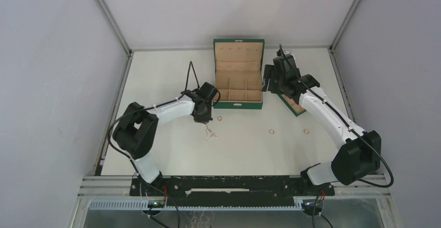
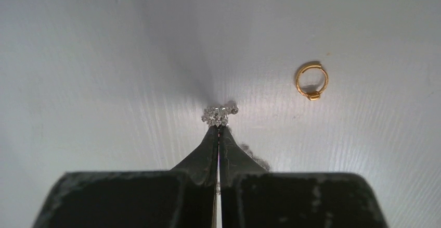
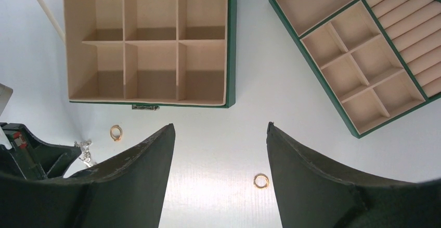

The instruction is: Organize the mixed jewelry

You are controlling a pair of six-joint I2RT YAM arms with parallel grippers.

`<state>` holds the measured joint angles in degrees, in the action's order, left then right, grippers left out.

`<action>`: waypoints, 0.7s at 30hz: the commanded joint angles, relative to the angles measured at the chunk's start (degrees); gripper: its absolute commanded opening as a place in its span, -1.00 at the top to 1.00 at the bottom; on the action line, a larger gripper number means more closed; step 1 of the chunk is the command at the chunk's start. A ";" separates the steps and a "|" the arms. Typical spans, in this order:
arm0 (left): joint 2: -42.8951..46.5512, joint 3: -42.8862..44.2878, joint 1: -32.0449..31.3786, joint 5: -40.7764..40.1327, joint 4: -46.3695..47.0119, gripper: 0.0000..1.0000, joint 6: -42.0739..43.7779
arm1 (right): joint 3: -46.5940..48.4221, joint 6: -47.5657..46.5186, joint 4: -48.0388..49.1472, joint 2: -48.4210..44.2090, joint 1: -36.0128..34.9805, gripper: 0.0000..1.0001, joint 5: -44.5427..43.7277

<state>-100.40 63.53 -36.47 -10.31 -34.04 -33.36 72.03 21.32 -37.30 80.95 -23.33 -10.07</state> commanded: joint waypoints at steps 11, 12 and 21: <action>12.43 8.48 -0.15 5.11 -6.79 1.00 8.54 | 0.26 2.22 -0.49 -5.60 -0.18 -0.46 -2.68; 13.15 9.96 -0.18 5.33 -7.97 1.00 8.93 | 0.30 2.29 -0.49 -6.03 -0.07 -0.46 -2.80; 16.85 24.35 0.77 8.64 -13.76 1.00 11.06 | 0.23 2.25 -1.53 -8.97 1.44 -0.45 -3.65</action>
<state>-85.76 80.47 -36.18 -4.05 -44.97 -24.82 72.03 22.94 -38.61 74.50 -22.50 -12.01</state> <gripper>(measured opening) 0.005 0.728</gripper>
